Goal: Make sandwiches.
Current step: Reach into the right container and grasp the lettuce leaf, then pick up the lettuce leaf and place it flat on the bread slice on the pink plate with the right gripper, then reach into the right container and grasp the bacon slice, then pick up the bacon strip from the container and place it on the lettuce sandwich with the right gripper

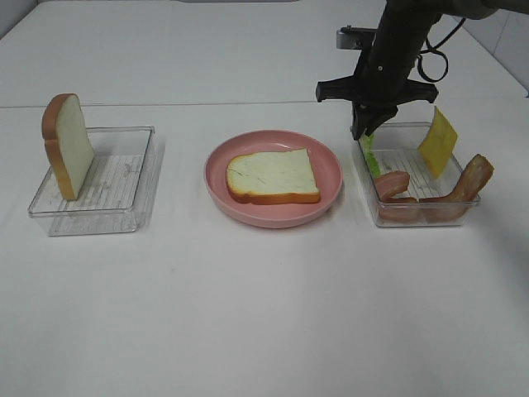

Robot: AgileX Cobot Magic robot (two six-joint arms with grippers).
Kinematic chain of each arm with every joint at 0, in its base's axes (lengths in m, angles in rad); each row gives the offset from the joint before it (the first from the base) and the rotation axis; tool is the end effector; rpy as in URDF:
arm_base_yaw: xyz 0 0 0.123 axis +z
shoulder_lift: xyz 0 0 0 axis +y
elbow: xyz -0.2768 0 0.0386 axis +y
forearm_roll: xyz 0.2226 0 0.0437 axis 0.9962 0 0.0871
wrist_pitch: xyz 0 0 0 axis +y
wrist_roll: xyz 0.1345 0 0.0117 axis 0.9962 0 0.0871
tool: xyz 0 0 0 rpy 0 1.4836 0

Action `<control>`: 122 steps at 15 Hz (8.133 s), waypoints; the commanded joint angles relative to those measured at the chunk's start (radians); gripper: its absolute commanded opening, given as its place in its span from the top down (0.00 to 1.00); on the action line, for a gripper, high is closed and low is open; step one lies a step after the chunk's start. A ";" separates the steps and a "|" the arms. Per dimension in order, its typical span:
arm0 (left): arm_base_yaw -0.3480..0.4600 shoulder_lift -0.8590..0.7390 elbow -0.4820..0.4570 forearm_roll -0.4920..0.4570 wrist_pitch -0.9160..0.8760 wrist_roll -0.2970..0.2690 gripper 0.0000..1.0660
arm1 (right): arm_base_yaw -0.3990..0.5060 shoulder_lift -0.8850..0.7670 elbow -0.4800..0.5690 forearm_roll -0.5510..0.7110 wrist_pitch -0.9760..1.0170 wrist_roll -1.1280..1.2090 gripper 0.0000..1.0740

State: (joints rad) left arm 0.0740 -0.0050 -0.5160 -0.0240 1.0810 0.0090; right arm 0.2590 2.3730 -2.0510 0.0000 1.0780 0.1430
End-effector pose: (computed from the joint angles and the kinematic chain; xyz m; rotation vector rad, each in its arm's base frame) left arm 0.0146 -0.0018 0.2474 -0.0647 2.0424 0.0232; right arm 0.4690 0.1243 0.1281 -0.1674 2.8830 0.0748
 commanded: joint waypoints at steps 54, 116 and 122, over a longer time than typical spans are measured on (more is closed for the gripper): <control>-0.004 -0.019 0.000 -0.002 -0.011 -0.014 0.11 | -0.004 -0.398 0.348 0.200 0.072 -0.030 0.25; -0.004 -0.019 0.000 -0.002 -0.011 -0.014 0.11 | -0.130 -0.242 0.522 0.417 -0.072 -0.189 1.00; -0.004 -0.019 0.000 -0.002 -0.011 -0.014 0.11 | -0.130 -0.274 0.522 0.420 -0.086 -0.185 1.00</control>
State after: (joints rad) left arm 0.0740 -0.0050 -0.5160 -0.0240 1.0800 0.0000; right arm 0.1310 2.1390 -1.5230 0.3720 0.9730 -0.0450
